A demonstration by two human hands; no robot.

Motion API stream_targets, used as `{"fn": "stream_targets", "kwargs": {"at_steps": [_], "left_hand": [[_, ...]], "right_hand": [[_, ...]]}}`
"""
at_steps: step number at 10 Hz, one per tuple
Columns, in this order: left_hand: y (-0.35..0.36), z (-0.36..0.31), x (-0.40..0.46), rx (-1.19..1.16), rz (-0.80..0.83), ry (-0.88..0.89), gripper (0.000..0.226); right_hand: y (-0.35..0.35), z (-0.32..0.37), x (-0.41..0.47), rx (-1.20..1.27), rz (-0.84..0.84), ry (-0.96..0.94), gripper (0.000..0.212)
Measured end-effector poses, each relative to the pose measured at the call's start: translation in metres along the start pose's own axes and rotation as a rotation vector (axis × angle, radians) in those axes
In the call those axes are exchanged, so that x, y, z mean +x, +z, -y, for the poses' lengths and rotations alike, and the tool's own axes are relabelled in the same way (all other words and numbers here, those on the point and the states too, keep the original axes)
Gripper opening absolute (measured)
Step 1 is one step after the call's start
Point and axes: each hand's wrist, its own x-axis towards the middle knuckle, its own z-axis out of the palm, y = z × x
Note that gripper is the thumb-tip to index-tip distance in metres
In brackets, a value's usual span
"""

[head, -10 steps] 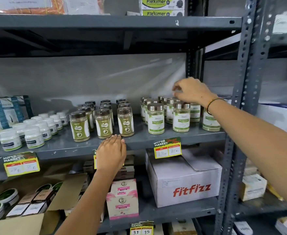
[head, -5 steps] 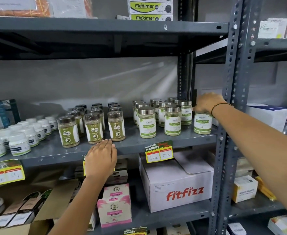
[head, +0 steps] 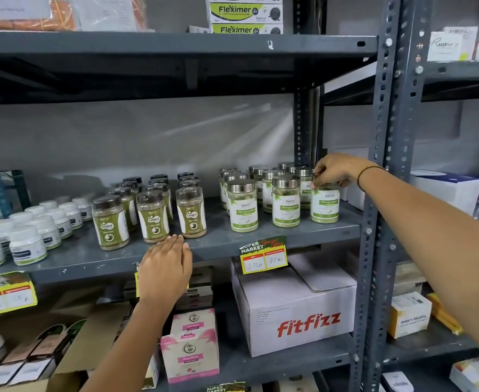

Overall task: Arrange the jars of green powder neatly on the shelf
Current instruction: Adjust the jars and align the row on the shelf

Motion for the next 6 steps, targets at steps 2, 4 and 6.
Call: {"fn": "stream_targets", "kwargs": {"at_steps": [2,4,6], "left_hand": [[-0.0015,0.0000,0.0000,-0.007,-0.002,0.006,0.045],[0.0020,0.0016,0.0008,-0.017,-0.001,0.003,0.047],[0.0017,0.0013,0.0006,-0.020,-0.015,0.004,0.044]], "right_hand": [[0.0023,-0.0062,0.0048,0.181,0.044,-0.001,0.053],[0.0040,-0.0100,0.0088,0.138,0.039,-0.045,0.057],[0.0031,-0.0067,0.0057,0.119,-0.023,-0.084,0.072]]}}
